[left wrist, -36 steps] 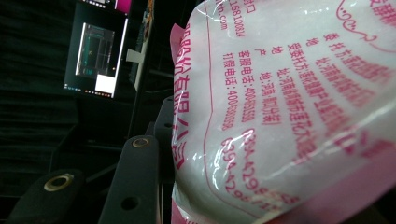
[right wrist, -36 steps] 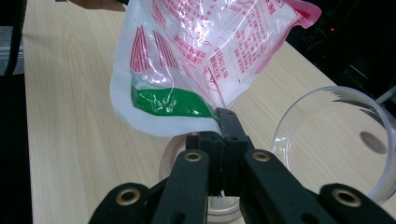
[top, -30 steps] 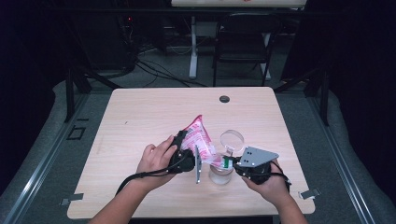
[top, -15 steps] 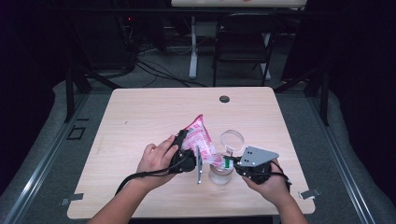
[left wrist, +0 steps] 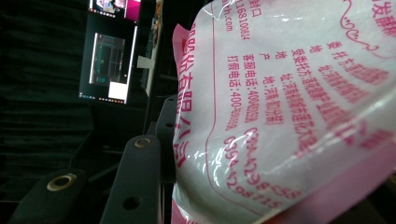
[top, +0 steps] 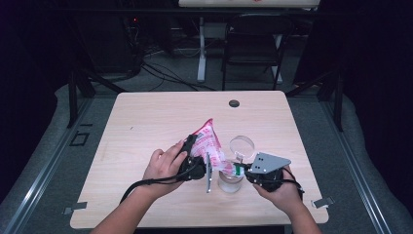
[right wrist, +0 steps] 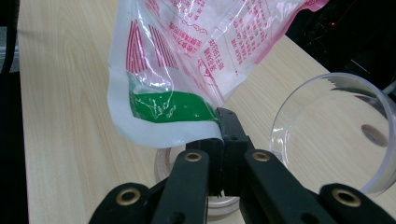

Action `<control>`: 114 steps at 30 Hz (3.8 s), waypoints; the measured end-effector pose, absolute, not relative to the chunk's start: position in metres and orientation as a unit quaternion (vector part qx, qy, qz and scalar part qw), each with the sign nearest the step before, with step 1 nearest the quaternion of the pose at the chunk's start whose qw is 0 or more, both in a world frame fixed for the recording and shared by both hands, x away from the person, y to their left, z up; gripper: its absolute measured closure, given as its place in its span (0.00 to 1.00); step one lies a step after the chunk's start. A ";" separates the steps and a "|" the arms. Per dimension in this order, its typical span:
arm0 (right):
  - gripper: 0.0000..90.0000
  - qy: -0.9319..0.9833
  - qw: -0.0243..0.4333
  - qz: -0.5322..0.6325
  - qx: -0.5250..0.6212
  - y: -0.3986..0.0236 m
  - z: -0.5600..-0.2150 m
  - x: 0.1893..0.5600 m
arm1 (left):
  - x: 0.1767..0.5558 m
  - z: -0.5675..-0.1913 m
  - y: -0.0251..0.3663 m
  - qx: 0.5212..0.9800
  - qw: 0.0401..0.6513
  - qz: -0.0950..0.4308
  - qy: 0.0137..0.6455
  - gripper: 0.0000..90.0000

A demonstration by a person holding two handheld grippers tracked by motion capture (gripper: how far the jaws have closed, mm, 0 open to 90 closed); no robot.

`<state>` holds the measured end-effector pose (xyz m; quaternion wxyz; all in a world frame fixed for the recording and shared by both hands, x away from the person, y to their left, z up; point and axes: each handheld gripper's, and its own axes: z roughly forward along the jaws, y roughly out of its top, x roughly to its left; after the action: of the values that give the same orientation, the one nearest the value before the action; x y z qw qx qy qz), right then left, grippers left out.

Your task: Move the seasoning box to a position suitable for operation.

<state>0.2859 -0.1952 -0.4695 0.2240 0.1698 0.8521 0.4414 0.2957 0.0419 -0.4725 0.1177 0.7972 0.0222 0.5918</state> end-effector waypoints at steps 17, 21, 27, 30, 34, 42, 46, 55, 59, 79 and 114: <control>1.00 0.853 0.224 0.439 0.174 -0.198 -0.471 0.288 | 0.295 -0.471 0.038 0.794 0.121 0.596 0.017 0.71; 1.00 0.852 0.223 0.439 0.175 -0.198 -0.471 0.288 | 0.295 -0.471 0.038 0.794 0.119 0.595 0.017 0.71; 1.00 0.853 0.223 0.438 0.175 -0.199 -0.472 0.288 | 0.295 -0.471 0.037 0.793 0.121 0.596 0.017 0.71; 1.00 0.852 0.224 0.438 0.177 -0.199 -0.472 0.288 | 0.295 -0.471 0.037 0.793 0.123 0.597 0.017 0.71; 1.00 0.852 0.223 0.439 0.177 -0.200 -0.472 0.288 | 0.295 -0.471 0.037 0.793 0.124 0.597 0.016 0.71; 1.00 0.853 0.225 0.436 0.178 -0.200 -0.472 0.288 | 0.294 -0.471 0.036 0.792 0.120 0.598 0.014 0.71; 1.00 0.854 0.224 0.435 0.178 -0.200 -0.473 0.289 | 0.294 -0.472 0.036 0.792 0.120 0.598 0.012 0.71; 1.00 0.854 0.223 0.434 0.178 -0.199 -0.474 0.289 | 0.294 -0.473 0.036 0.791 0.122 0.599 0.011 0.71; 1.00 0.855 0.221 0.435 0.178 -0.199 -0.475 0.289 | 0.294 -0.473 0.036 0.790 0.123 0.600 0.011 0.71; 1.00 0.856 0.223 0.432 0.178 -0.199 -0.475 0.290 | 0.294 -0.474 0.036 0.792 0.124 0.598 0.014 0.72; 1.00 0.855 0.224 0.433 0.178 -0.199 -0.475 0.289 | 0.294 -0.472 0.035 0.791 0.122 0.600 0.010 0.72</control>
<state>0.2893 -0.1990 -0.4749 0.2239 0.1785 0.8546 0.4332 0.2941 0.0353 -0.4719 0.1217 0.7909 0.0096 0.5996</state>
